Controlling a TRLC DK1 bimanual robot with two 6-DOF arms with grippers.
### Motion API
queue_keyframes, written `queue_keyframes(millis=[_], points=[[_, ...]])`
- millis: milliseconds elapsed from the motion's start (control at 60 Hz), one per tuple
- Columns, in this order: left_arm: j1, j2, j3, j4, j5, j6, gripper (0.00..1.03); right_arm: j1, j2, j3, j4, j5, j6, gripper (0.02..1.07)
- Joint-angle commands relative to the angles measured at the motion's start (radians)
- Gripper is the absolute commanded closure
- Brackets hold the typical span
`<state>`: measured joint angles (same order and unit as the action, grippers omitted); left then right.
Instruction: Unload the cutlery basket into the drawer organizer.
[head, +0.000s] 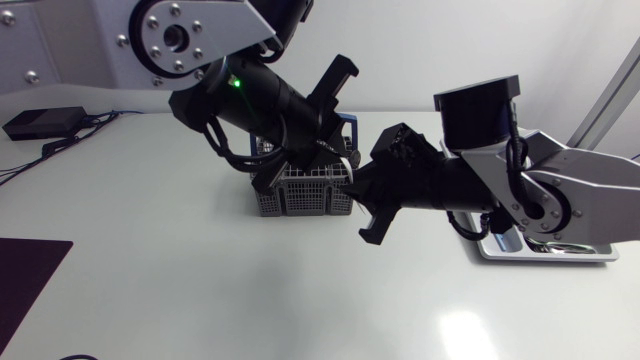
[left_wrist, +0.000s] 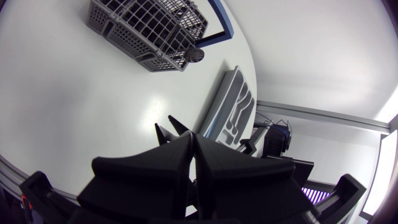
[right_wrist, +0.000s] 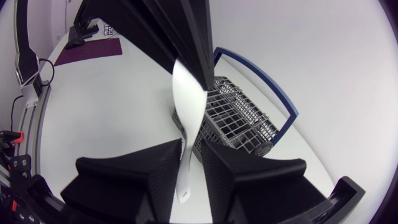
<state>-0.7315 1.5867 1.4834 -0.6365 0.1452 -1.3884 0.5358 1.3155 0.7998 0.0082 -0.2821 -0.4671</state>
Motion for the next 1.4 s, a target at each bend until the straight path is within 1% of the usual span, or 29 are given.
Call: queue_keyframes(millis=[0,117,133,233,283,367,400,450,533,633,700,883,1017,1067,1167,1250,1383], points=[[-0.006,0.016,-0.015,-0.005,0.007,-0.035,0.99,0.001,0.014,0.018,0.026,0.023,0.024,1.01],[-0.006,0.015,-0.015,-0.005,0.007,-0.035,0.98,0.001,0.014,0.013,0.024,0.023,0.024,1.01],[-0.006,0.015,-0.015,-0.005,0.007,-0.035,0.96,0.001,0.014,0.012,0.024,0.024,0.024,1.01],[-0.005,0.013,-0.015,-0.005,0.021,-0.034,0.79,-0.002,0.013,0.01,0.016,0.024,0.024,1.01],[-0.005,0.01,-0.015,-0.002,0.025,-0.032,0.73,-0.002,0.008,0.009,0.013,0.023,0.024,1.01],[-0.003,0.002,-0.015,0.014,0.033,-0.029,0.51,-0.008,-0.001,0.007,0.003,0.021,0.024,1.01],[-0.002,-0.001,-0.015,0.018,0.034,-0.029,0.46,-0.013,-0.005,0.006,-0.002,0.02,0.025,1.01],[0.001,-0.004,-0.011,0.028,0.034,-0.027,0.33,-0.023,-0.012,0.006,-0.01,0.017,0.025,1.01],[0.007,-0.01,-0.006,0.04,0.034,-0.024,0.18,-0.04,-0.025,-0.004,-0.019,0.014,0.025,1.01],[0.027,-0.013,0.003,0.044,0.021,-0.026,0.09,-0.065,-0.045,-0.013,-0.042,-0.002,0.018,1.01],[0.047,-0.01,0.011,0.044,0.013,-0.026,0.07,-0.092,-0.059,-0.022,-0.056,-0.026,0.012,1.01],[0.104,0.021,0.04,0.018,-0.012,0.0,0.07,-0.2,-0.087,-0.019,-0.14,-0.115,-0.039,1.01],[0.121,0.025,0.044,0.0,-0.044,0.037,0.07,-0.327,-0.098,-0.013,-0.22,-0.2,-0.133,1.01],[0.126,0.029,0.043,-0.005,-0.064,0.057,0.07,-0.392,-0.098,-0.01,-0.261,-0.232,-0.196,1.01],[0.126,0.036,0.035,-0.012,-0.067,0.08,0.07,-0.493,-0.091,-0.002,-0.323,-0.278,-0.304,1.01],[0.121,0.047,0.031,-0.023,-0.088,0.1,0.07,-0.582,-0.073,0.021,-0.416,-0.327,-0.43,1.01],[0.121,0.047,0.018,-0.023,-0.13,0.134,0.07,-0.7,-0.032,0.049,-0.524,-0.344,-0.616,1.01]])
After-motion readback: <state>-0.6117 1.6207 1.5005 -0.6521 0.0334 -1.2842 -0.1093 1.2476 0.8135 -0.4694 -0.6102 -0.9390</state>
